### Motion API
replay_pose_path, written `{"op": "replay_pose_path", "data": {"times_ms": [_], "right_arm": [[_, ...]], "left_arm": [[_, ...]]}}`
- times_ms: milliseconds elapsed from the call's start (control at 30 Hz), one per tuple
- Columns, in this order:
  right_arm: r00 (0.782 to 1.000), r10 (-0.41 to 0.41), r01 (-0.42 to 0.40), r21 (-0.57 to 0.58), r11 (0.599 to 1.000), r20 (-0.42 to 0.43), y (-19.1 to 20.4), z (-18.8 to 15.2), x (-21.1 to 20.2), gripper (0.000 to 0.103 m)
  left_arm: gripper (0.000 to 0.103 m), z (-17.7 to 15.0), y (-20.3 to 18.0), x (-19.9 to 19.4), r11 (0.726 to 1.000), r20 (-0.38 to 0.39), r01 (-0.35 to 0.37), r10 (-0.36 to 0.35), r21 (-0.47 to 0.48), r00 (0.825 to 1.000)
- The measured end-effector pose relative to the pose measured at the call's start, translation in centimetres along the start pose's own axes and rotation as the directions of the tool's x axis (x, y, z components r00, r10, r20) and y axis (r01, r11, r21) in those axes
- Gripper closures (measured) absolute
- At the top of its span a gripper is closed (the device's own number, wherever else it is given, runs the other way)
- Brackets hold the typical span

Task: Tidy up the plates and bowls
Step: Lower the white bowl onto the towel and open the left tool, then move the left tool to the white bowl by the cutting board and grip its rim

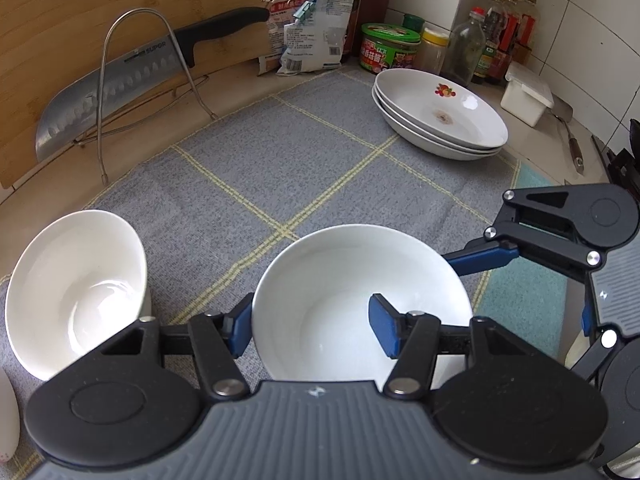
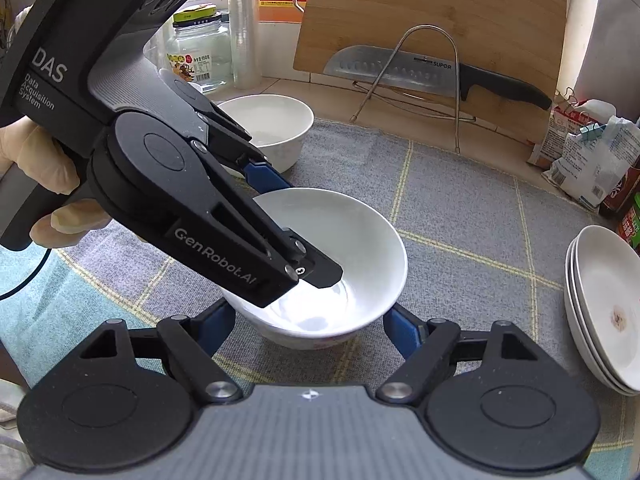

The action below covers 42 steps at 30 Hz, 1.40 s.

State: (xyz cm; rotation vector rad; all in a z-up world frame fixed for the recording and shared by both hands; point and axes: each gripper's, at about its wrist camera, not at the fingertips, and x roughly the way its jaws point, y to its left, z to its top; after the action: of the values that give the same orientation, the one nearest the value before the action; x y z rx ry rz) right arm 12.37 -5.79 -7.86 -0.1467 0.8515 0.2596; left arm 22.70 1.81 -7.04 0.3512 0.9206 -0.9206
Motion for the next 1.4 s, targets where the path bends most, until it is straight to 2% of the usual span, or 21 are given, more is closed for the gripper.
{"op": "replay_pose_path", "data": {"times_ms": [67,167,233,267,333,467,533,600,767,867,1167,1400], "right_arm": [[1.000,-0.003,0.003,-0.006,1.000,-0.001,0.1,0.0,0.1,0.019],[1.000,-0.014,0.014,-0.014,1.000,-0.010,0.2,-0.2,0.4,0.019],[1.000,-0.016,0.016,-0.016,1.000,-0.008,0.3,-0.3,0.4,0.018],[1.000,-0.019,0.019,-0.015,1.000,-0.004,0.3,-0.3,0.3,0.018],[1.000,-0.015,0.015,-0.009,1.000,0.004,0.2,-0.2,0.1,0.012],[1.000,-0.019,0.019,-0.011,1.000,0.004,0.2,-0.3,-0.1,0.010],[1.000,-0.025,0.025,-0.016,1.000,0.010,0.3,-0.4,-0.3,0.005],[0.999,-0.010,0.010,-0.009,1.000,0.036,0.2,-0.4,-0.9,0.000],[0.997,-0.006,0.006,0.008,1.000,0.071,-0.1,0.1,-2.1,0.000],[0.997,-0.012,0.011,0.008,1.000,0.078,-0.1,0.4,-2.2,0.000],[0.997,-0.003,0.005,-0.030,1.000,0.071,0.4,1.7,-1.4,0.000],[0.997,0.000,0.006,-0.085,0.996,0.075,1.4,3.5,-0.6,0.000]], "left_arm": [[0.045,-0.1,0.0,0.0,1.000,0.001,0.004,-0.004,-0.003,1.000],[0.036,-0.3,-0.3,-0.2,1.000,0.015,0.015,-0.015,0.000,1.000],[0.019,-0.4,-0.5,-0.5,1.000,0.033,0.011,-0.011,0.004,0.999],[0.016,-0.4,-0.6,-0.7,1.000,0.045,0.002,-0.003,0.006,0.999],[0.013,-0.5,-0.8,-1.1,1.000,0.069,-0.009,0.008,0.013,0.998],[0.011,-0.8,-1.0,-2.4,1.000,0.120,-0.027,0.028,-0.006,0.992],[0.007,-1.0,-1.1,-3.2,0.999,0.152,-0.040,0.042,-0.013,0.988],[0.007,-1.3,-1.2,-4.3,0.997,0.189,-0.068,0.072,-0.028,0.979],[0.006,-2.3,-1.2,-6.2,0.987,0.240,-0.147,0.157,-0.057,0.958],[0.006,-3.1,-0.8,-7.0,0.980,0.251,-0.170,0.192,-0.108,0.949],[0.006,-5.8,1.9,-8.2,0.921,0.207,-0.308,0.358,-0.238,0.910],[0.006,-7.1,3.6,-8.6,0.905,0.190,-0.321,0.379,-0.279,0.906]]}}
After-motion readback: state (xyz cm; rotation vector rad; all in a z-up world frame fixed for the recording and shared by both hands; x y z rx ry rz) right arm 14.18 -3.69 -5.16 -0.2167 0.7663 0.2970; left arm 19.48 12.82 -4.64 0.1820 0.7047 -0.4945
